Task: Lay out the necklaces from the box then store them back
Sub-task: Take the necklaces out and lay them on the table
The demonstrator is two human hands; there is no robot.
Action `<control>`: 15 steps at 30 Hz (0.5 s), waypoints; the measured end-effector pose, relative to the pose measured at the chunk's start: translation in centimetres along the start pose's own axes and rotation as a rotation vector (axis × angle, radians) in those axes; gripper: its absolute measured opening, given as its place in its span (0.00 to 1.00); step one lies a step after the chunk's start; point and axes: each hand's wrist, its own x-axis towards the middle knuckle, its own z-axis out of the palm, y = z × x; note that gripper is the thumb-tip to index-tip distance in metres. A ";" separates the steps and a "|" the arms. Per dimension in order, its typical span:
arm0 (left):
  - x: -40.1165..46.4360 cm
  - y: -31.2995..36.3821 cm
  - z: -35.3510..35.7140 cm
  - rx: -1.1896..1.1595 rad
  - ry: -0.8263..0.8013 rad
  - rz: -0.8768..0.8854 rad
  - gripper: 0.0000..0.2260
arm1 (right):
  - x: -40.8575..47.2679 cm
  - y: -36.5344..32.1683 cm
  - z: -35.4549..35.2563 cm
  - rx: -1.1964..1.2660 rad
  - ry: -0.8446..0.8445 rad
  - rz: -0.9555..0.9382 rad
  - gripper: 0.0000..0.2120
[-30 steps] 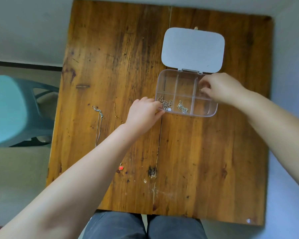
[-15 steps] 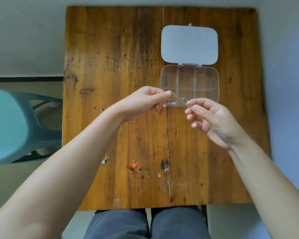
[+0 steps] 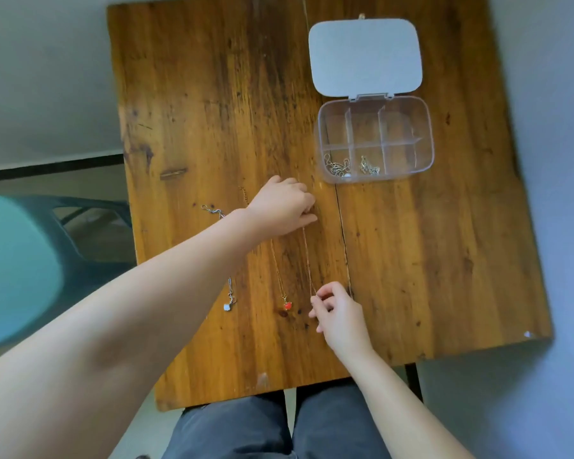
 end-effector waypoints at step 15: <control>2.1 3.9 -0.1 -0.188 0.362 -0.312 0.14 | 15.0 -12.6 -13.7 -0.917 -0.041 -0.623 0.16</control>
